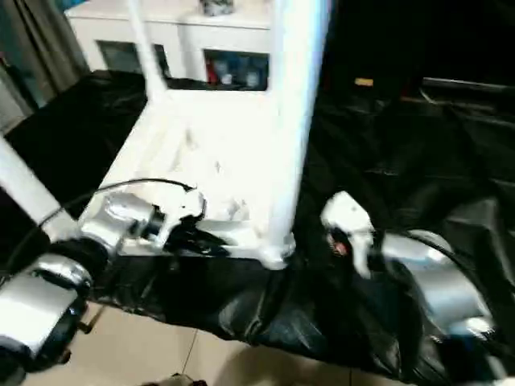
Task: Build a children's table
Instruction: Rotate table base, then rotate leg to tighten
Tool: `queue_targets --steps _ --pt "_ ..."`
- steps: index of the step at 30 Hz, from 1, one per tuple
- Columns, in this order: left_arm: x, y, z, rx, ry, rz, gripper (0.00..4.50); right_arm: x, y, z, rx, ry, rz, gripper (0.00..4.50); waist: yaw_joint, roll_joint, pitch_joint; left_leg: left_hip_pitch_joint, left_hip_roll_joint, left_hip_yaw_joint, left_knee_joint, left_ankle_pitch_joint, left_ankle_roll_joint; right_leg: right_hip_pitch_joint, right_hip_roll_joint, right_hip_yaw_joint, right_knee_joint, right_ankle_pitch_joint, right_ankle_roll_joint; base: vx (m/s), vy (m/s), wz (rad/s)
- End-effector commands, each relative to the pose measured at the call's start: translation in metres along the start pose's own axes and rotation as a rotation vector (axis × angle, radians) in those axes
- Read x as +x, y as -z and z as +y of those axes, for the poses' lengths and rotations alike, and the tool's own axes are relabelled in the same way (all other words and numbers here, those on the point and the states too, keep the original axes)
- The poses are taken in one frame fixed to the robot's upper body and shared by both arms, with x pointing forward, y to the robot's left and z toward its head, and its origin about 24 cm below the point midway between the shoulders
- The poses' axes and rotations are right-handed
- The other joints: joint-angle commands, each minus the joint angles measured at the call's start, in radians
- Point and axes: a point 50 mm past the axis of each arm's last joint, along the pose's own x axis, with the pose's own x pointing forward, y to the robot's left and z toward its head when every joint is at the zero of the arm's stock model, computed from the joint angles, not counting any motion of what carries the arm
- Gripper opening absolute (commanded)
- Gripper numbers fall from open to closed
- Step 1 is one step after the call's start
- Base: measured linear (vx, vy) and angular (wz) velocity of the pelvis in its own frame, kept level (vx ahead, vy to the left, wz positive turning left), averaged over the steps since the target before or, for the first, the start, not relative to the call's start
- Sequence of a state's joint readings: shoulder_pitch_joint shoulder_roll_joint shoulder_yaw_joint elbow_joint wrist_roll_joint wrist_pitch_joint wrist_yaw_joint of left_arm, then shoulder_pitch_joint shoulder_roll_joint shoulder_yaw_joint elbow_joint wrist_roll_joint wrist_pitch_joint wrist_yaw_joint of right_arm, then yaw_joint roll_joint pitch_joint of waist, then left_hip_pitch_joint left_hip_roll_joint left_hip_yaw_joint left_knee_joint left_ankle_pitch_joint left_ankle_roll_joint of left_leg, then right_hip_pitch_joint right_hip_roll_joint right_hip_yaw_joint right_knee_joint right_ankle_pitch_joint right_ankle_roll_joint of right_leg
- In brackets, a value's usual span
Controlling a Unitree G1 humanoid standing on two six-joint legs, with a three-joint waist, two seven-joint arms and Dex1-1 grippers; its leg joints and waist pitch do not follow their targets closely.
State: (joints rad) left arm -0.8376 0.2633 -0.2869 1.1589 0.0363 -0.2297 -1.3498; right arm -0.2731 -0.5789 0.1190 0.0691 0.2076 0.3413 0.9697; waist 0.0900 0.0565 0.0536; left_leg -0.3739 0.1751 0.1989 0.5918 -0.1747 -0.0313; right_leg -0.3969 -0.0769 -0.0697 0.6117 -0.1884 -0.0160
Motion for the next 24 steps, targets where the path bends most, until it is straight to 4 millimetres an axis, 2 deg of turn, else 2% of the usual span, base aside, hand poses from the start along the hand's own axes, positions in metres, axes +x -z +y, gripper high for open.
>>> queue_targets --steps 1,2,3,4,7,8,10,12,16,18,24 --pt "0.002 0.013 -0.005 -0.056 -0.023 -0.012 0.02 0.002 -0.001 -0.003 -0.011 0.030 0.007 4.50 0.009 -0.032 -0.067 0.007 0.051 -0.027 -0.053 -0.170 0.090 0.053 -0.079 0.042 -0.086 -0.248 -0.214 0.000 0.000 0.00" --pt "0.004 0.015 -0.007 -0.048 -0.025 0.003 0.02 0.007 -0.001 -0.003 -0.010 0.036 0.011 4.50 0.010 -0.040 -0.067 0.009 0.052 -0.027 -0.054 -0.175 0.088 0.053 -0.080 0.043 -0.088 -0.273 -0.201 0.000 0.000 0.00" --pt "0.005 0.016 -0.008 -0.042 -0.031 0.013 0.02 0.011 0.000 -0.003 -0.007 0.029 0.014 4.50 0.010 -0.036 -0.066 0.006 0.052 -0.029 -0.055 -0.173 0.085 0.054 -0.082 0.043 -0.086 -0.281 -0.198 0.000 0.000 0.00" --pt "0.006 0.017 -0.008 -0.038 -0.034 0.019 0.02 0.013 0.000 -0.002 -0.008 0.024 0.016 4.50 0.008 -0.032 -0.064 0.009 0.054 -0.029 -0.057 -0.187 0.080 0.050 -0.082 0.043 -0.091 -0.306 -0.189 0.000 0.000 0.00" --pt "0.008 0.018 -0.010 -0.026 -0.052 0.033 0.02 0.020 0.000 0.001 -0.009 -0.005 0.005 4.50 0.005 -0.031 -0.063 0.013 0.055 -0.029 -0.060 -0.211 0.068 0.047 -0.081 0.045 -0.095 -0.334 -0.181 0.000 0.000 0.00" --pt "0.008 0.018 -0.009 -0.029 -0.071 0.028 0.02 0.024 -0.001 0.002 -0.011 -0.025 -0.003 4.50 0.005 -0.042 -0.064 0.013 0.056 -0.030 -0.061 -0.211 0.066 0.048 -0.084 0.046 -0.093 -0.335 -0.180 0.000 0.000 0.00" --pt "0.009 0.018 -0.009 -0.025 -0.097 0.027 0.02 0.033 -0.001 0.004 -0.007 -0.044 -0.005 4.50 0.006 -0.035 -0.065 0.015 0.057 -0.029 -0.060 -0.211 0.063 0.044 -0.085 0.048 -0.092 -0.325 -0.183 0.000 0.000 0.00" --pt "0.009 0.018 -0.009 -0.020 -0.103 0.029 0.00 0.036 0.000 0.004 -0.009 -0.047 -0.004 4.22 0.005 -0.041 -0.066 0.012 0.056 -0.029 -0.061 -0.204 0.063 0.045 -0.082 0.046 -0.089 -0.308 -0.187 0.000 0.000 0.00" --pt "0.008 0.017 -0.009 -0.020 -0.110 0.025 0.00 0.040 0.001 0.003 -0.008 -0.053 0.001 4.02 0.007 -0.043 -0.066 0.012 0.056 -0.029 -0.061 -0.198 0.063 0.047 -0.085 0.049 -0.088 -0.303 -0.181 0.000 0.000 0.00" --pt "0.007 0.016 -0.009 -0.019 -0.114 0.026 0.00 0.043 0.002 0.003 -0.007 -0.055 0.006 3.74 0.005 -0.045 -0.066 0.012 0.055 -0.028 -0.061 -0.199 0.065 0.045 -0.084 0.048 -0.089 -0.304 -0.182 0.000 0.000 0.00" --pt "0.006 0.016 -0.010 -0.021 -0.117 0.028 0.00 0.048 0.003 0.002 0.008 -0.058 -0.016 3.26 0.003 -0.042 -0.066 0.010 0.056 -0.028 -0.062 -0.196 0.066 0.046 -0.084 0.049 -0.087 -0.291 -0.186 0.000 0.000 0.00"
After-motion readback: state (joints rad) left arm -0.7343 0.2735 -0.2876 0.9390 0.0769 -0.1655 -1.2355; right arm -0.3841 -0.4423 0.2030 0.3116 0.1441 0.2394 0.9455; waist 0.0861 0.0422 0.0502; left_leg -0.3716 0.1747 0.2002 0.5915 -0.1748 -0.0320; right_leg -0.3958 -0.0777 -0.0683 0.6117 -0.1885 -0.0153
